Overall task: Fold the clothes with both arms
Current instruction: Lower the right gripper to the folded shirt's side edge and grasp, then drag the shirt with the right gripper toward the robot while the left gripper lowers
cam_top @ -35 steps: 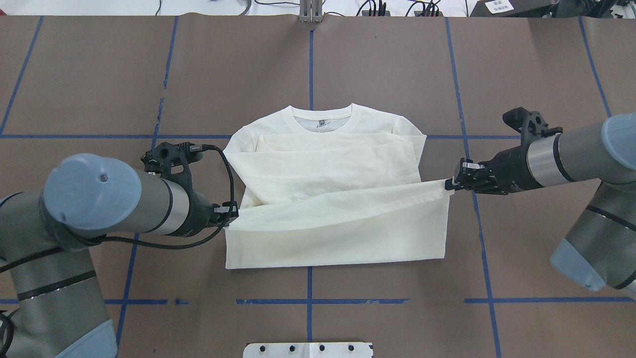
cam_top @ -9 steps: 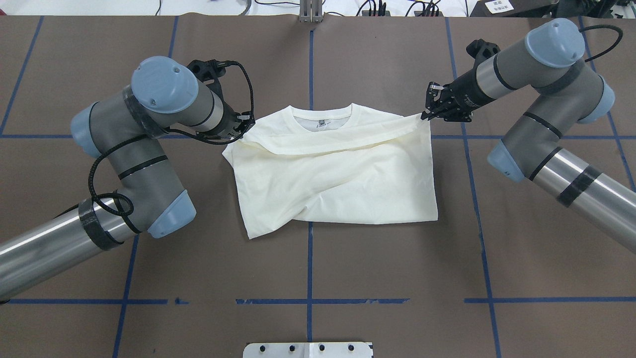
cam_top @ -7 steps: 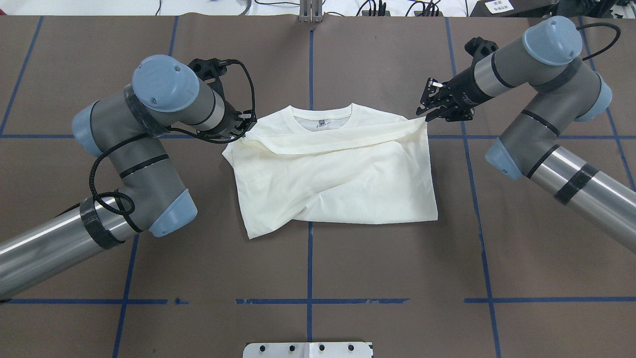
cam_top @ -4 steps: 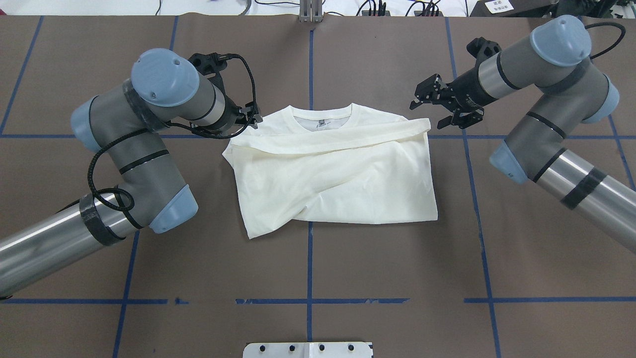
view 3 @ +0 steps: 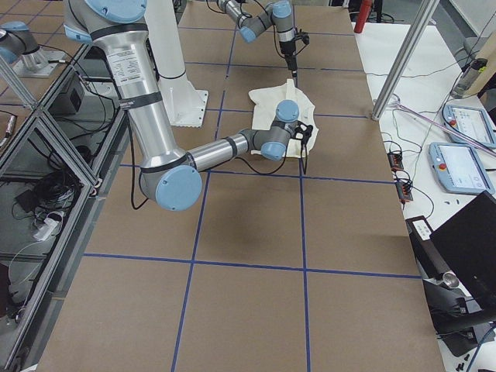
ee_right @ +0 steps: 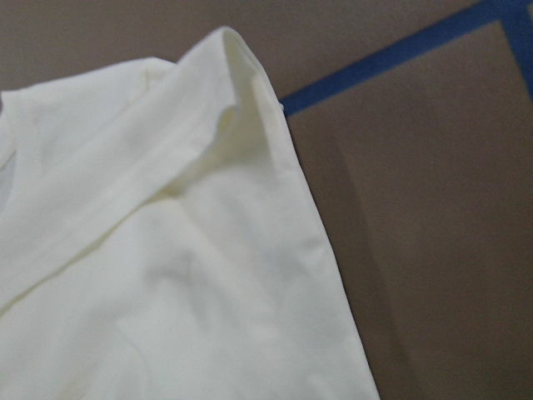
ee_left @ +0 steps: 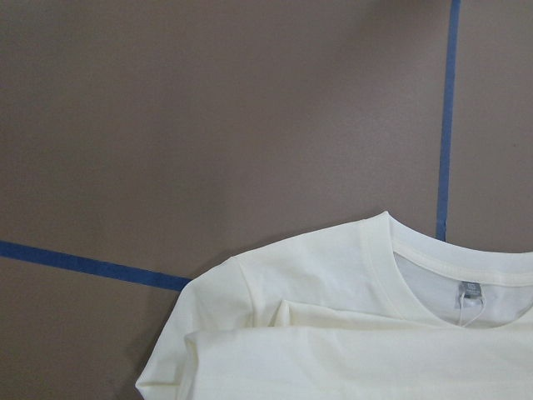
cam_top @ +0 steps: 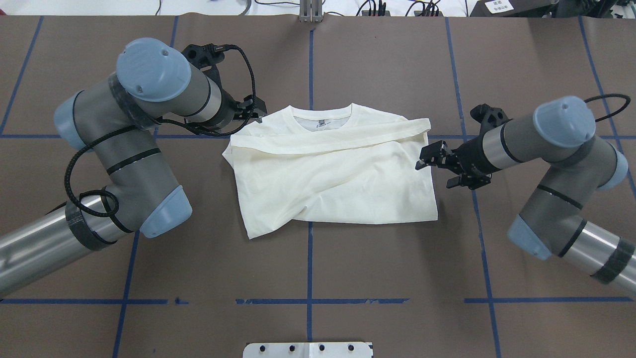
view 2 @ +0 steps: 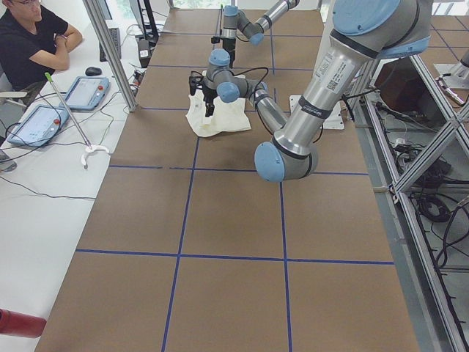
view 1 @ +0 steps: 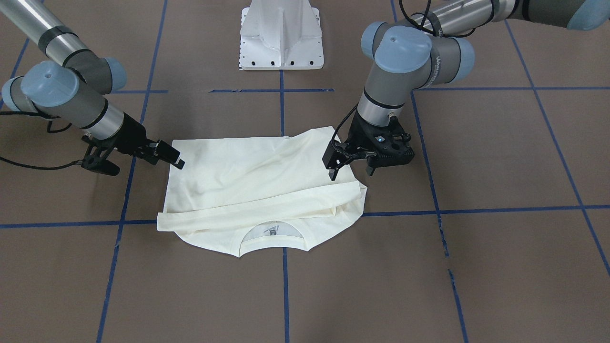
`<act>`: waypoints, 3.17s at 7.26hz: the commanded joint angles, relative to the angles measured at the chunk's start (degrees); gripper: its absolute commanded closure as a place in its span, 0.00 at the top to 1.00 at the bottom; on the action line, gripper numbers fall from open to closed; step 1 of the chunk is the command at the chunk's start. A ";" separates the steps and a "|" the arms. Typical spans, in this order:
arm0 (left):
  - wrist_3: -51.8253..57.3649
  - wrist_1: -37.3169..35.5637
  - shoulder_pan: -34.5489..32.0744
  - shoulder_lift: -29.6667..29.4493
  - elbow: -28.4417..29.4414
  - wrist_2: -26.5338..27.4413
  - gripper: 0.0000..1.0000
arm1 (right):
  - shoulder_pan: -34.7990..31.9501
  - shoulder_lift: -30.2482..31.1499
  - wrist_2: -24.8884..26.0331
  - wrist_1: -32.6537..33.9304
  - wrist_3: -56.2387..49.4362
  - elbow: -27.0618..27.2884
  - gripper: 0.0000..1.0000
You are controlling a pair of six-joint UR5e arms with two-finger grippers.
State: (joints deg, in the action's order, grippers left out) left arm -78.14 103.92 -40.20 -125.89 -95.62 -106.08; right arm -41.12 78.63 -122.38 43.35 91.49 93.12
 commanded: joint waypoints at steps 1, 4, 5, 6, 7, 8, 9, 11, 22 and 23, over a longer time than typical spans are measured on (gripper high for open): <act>0.00 -0.47 0.03 -0.06 -0.53 -0.09 1.00 | 4.02 4.94 2.76 0.07 0.18 4.15 0.98; 0.00 -0.39 -0.05 0.03 -0.53 -0.09 1.00 | 6.04 5.22 3.03 0.15 0.18 4.79 0.92; 0.00 -0.39 -0.05 0.12 -0.53 -0.09 1.00 | 6.31 4.96 2.94 0.24 0.18 4.61 0.86; 0.00 -0.39 -0.05 0.12 -0.53 -0.09 1.00 | 6.31 4.69 2.85 1.11 0.09 4.61 0.75; 0.00 -0.39 -0.05 0.12 -0.53 -0.09 0.99 | 6.40 4.52 2.85 1.55 0.09 4.61 0.63; 0.00 -0.39 -0.05 0.29 -0.53 -0.09 0.99 | 6.40 4.43 2.85 1.56 0.09 4.52 0.50; 0.00 -0.30 -0.05 0.29 -0.45 -0.09 0.99 | 6.14 4.43 2.76 1.56 0.00 4.52 0.40; -0.08 -0.39 -0.05 0.29 -0.53 -0.09 0.99 | 5.26 4.52 2.06 1.56 0.00 4.78 0.21; -1.66 0.05 0.38 1.09 -0.53 0.18 0.98 | 29.34 27.98 1.98 0.60 0.26 25.43 0.99; -1.75 0.05 0.38 1.00 -0.53 0.00 0.98 | 29.17 28.07 1.97 0.59 0.35 26.75 1.00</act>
State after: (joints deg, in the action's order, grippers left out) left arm -79.50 103.90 -39.89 -124.83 -96.15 -105.95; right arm -12.34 106.28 -120.14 44.07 91.75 118.58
